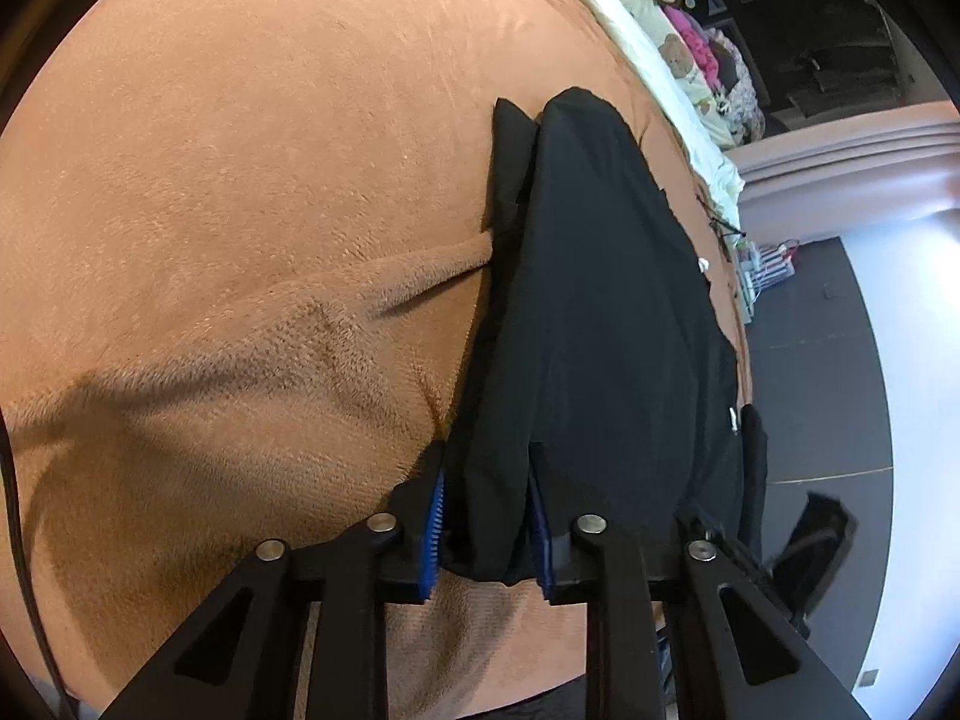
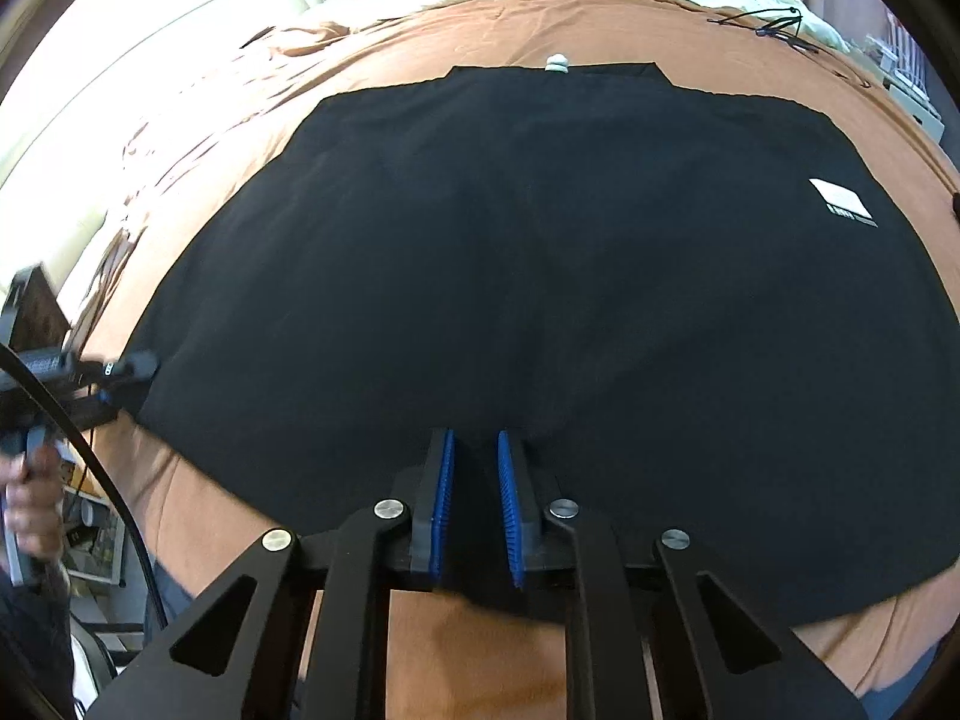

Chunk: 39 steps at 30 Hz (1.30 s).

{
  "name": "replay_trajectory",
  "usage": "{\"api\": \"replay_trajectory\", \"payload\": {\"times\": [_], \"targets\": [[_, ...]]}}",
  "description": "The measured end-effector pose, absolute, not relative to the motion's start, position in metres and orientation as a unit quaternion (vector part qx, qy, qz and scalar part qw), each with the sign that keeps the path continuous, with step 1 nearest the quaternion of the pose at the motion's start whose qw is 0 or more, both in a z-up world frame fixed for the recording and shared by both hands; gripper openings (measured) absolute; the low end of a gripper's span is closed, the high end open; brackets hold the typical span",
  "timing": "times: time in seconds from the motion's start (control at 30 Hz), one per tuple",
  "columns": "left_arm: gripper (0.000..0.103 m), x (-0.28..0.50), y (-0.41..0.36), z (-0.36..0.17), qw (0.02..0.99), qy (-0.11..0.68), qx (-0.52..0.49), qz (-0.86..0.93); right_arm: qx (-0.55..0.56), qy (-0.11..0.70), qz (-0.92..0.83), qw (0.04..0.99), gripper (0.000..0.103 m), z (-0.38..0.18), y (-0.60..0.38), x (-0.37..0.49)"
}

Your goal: Fold large clothes

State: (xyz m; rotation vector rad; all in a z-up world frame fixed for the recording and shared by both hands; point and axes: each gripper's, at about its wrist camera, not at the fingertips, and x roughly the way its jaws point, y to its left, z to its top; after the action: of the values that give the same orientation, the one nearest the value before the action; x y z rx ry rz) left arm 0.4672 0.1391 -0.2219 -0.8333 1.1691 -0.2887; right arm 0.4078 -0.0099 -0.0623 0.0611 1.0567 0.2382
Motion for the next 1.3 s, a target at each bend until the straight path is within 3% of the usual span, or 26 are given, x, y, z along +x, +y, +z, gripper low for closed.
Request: {"api": "replay_trajectory", "payload": {"times": [0.33, 0.83, 1.07, 1.3], "targets": [[0.022, 0.461, 0.139, -0.221, 0.748, 0.528, -0.386, -0.115, 0.040, 0.518, 0.088, 0.850, 0.005, -0.058, -0.015, 0.507], [0.023, 0.458, 0.142, -0.233, 0.736, 0.535, -0.401, -0.104, 0.018, 0.523, 0.061, 0.850, 0.005, -0.079, -0.005, 0.633], [0.021, 0.458, 0.142, -0.231, 0.737, 0.534, -0.400, -0.106, 0.015, 0.525, 0.055, 0.849, 0.005, -0.083, -0.001, 0.656], [0.013, 0.453, 0.142, -0.203, 0.746, 0.508, -0.409, -0.135, 0.030, 0.512, 0.084, 0.854, 0.005, -0.051, -0.015, 0.607]]}}
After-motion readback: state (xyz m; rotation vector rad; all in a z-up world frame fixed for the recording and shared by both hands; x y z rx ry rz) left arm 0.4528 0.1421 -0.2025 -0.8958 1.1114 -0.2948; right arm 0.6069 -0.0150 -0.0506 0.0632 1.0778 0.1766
